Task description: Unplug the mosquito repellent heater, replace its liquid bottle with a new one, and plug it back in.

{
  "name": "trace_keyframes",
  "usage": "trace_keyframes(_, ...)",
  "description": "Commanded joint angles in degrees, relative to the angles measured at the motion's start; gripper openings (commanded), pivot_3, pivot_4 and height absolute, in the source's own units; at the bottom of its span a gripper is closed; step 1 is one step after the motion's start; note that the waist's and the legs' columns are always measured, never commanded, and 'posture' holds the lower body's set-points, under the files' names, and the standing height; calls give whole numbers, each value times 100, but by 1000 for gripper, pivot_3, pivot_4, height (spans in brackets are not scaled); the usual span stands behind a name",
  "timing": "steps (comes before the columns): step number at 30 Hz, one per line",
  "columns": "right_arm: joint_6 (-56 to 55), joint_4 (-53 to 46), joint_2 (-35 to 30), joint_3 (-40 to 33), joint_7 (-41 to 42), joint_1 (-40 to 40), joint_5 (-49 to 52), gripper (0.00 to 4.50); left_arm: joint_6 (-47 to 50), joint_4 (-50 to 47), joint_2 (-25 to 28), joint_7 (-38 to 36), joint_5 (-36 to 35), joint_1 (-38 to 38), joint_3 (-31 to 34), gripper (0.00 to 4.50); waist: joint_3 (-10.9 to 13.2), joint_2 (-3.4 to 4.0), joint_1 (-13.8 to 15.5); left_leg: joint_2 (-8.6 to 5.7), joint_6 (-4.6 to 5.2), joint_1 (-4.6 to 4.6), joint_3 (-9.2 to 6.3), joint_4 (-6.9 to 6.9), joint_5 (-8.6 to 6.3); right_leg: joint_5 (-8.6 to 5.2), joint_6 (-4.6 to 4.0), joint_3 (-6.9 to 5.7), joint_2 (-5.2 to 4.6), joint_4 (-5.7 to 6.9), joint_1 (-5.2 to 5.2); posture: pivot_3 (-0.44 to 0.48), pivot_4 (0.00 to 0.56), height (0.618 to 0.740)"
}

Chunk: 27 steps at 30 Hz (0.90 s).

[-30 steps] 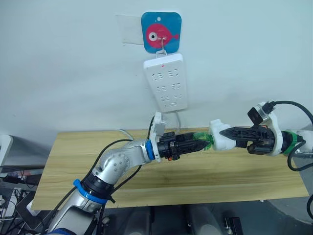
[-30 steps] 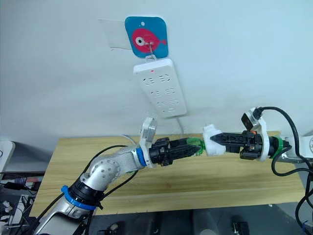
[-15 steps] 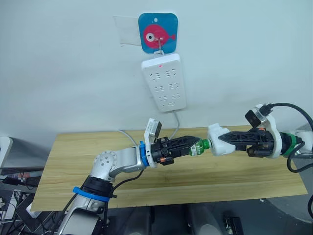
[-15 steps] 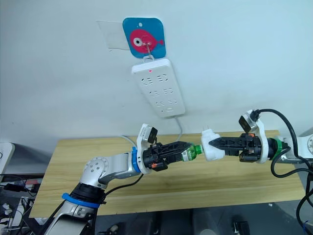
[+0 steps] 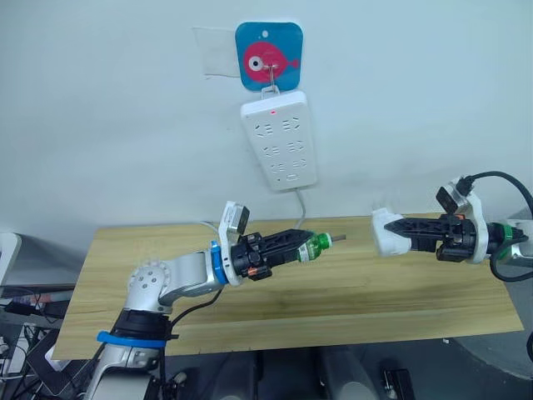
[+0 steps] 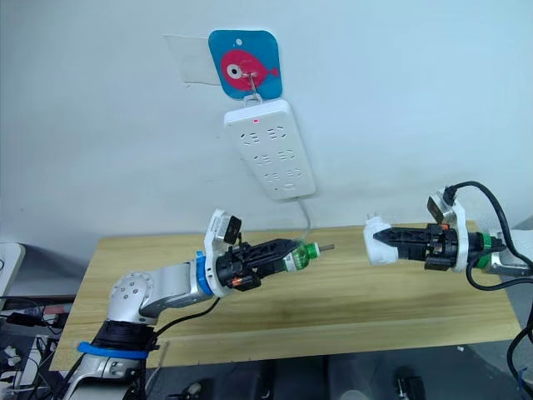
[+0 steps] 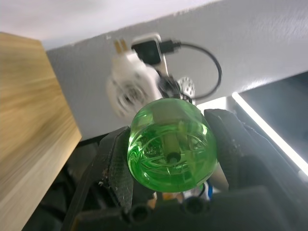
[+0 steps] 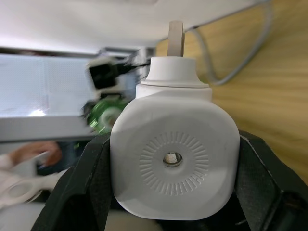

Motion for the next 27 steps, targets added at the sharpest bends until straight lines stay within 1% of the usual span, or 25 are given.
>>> trace_keyframes(1, -734, -501, -85, 79, 46, 41, -1317, 3004, -131, -550, 86, -391, 182, -26, 259, 2274, 0, 0, 5, -1, 0, 0, 1, 0, 0, 0, 0, 0, 0, 0, -1, -118, 267, 740)
trace_keyframes(3, -1273, -739, -119, 462, 28, 89, -2301, 3004, -263, -917, 106, -862, 863, -79, 288, 2274, 0, 0, 4, -1, -2, 1, 2, 0, 1, 0, 0, 1, 0, 0, -2, -113, 271, 740)
trace_keyframes(4, -1412, -786, -114, 550, 73, 102, -2603, 3004, -301, -1011, 103, -1014, 1076, -88, 285, 2274, 0, 1, 6, -1, -4, 1, 2, 0, 2, 0, 0, 0, 1, 0, -2, -113, 271, 740)
trace_keyframes(5, -1668, -823, -136, 775, -10, 114, -3117, 3004, -403, -1103, 47, -1112, 1275, -93, 280, 2274, 1, 1, 7, -2, -5, 1, 2, -1, 3, 0, 1, 1, 1, -1, -2, -113, 271, 740)
trace_keyframes(7, -2076, -901, -251, 1212, -99, 77, -4060, 3004, -672, -1213, -184, -1148, 1530, -122, 259, 2274, 2, 1, 12, -3, -12, 1, 5, -2, 7, 0, 1, 2, 0, -4, -2, -106, 277, 740)
trace_keyframes(9, -2388, -947, -377, 1549, 34, 101, -4760, 3004, -789, -1339, -332, -1204, 1746, -67, 204, 2274, 5, -1, 17, -4, -13, 0, 6, -2, 8, 0, 1, 3, -4, -6, -3, -102, 279, 740)
trace_keyframes(11, -2807, -797, -430, 1844, 32, 234, -5483, 3004, -741, -1474, -317, -1391, 1904, 92, 161, 2274, 5, -1, 10, -3, -13, 0, 7, -2, 7, 0, 1, 4, -4, -6, -3, -101, 282, 740)
trace_keyframes(12, -2911, -664, -410, 1878, 58, 289, -5696, 3004, -750, -1561, -276, -1525, 2104, 152, 114, 2274, 6, -2, 9, -1, -13, 1, 6, -5, 7, 0, 1, 4, -4, -7, -3, -94, 285, 740)
trace_keyframes(13, -2878, -529, -338, 1803, 60, 317, -5776, 3004, -769, -1606, -254, -1626, 2251, 186, 94, 2274, 6, -2, 9, 1, -13, 2, 6, -7, 7, -1, 0, 4, -3, -7, -3, -94, 285, 740)
trace_keyframes(16, -2752, -240, -115, 1584, 128, 407, -5939, 3004, -751, -1553, -301, -1659, 2205, 234, 153, 2274, 18, -9, 16, 2, -12, 3, 8, -8, 7, -1, 0, 7, -3, -4, -1, -86, 294, 740)
trace_keyframes(19, -2706, -49, 36, 1507, 315, 423, -6098, 3004, -738, -1562, -272, -1804, 2386, 275, 135, 2274, 24, -10, 20, 1, 3, 6, 9, -6, -2, 0, 0, 9, -3, 1, 0, -79, 298, 740)
trace_keyframes(22, -2654, 211, 251, 1362, 301, 350, -6244, 3004, -694, -1558, -239, -1930, 2470, 290, 134, 2274, 31, -11, 20, 1, 4, 6, 8, -7, -2, 0, 0, 9, -3, 0, 0, -66, 304, 740)
trace_keyframes(27, -2584, 284, 391, 1236, 250, 365, -6534, 3004, -644, -1635, -194, -1977, 2493, 343, 159, 2274, 73, -15, 24, 1, 4, 6, 7, -7, -2, 0, 0, 9, -3, 0, 0, -59, 301, 740)
